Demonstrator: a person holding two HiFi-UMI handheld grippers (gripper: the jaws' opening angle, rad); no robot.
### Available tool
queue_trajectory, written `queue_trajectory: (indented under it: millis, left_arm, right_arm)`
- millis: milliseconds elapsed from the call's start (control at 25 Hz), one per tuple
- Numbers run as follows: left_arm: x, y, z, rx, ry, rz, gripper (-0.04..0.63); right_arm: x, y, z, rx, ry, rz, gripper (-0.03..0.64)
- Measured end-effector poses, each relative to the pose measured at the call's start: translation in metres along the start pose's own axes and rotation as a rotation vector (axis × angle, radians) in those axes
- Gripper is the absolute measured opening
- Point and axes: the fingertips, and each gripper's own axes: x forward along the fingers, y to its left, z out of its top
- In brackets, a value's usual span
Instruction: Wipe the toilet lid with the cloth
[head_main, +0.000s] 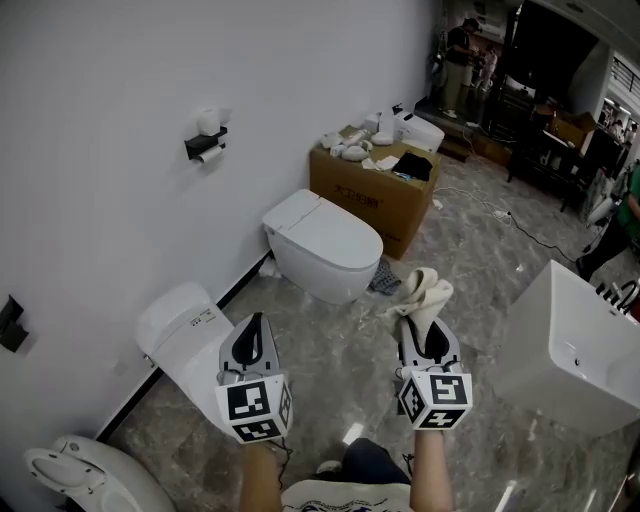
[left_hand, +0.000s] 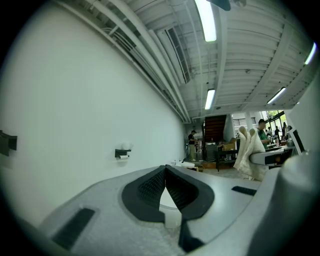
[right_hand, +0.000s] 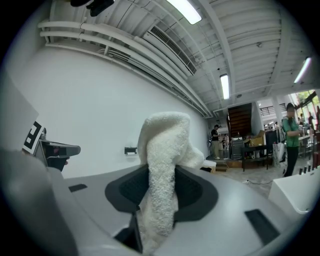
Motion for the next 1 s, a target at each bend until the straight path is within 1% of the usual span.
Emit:
queue_trajectory:
  millis: [240, 440, 680, 1000]
  left_arm:
    - [0.028, 0.010, -0.008, -0.009, 0.013, 0.021, 0.009]
    - [0.072, 0.013, -0.016, -0.012, 0.021, 0.046, 0.009]
    - [0.150, 0.012, -0.016, -0.008, 0.028, 0.089, 0.009]
    - [0.265, 0.000, 0.012, -0.015, -0.002, 0.139, 0.009]
  right_arm:
    - [0.033, -0.007, -0.005, -0.006, 0.010, 0.007, 0.138]
    - [0.082, -0.023, -0.012, -0.003, 0.012, 0.024, 0.138]
    - [0.167, -0.053, -0.011, -0.009, 0.012, 0.059, 0.138]
    - [0.286, -0.101, 0.016, -0.008, -0.015, 0.121, 0.138]
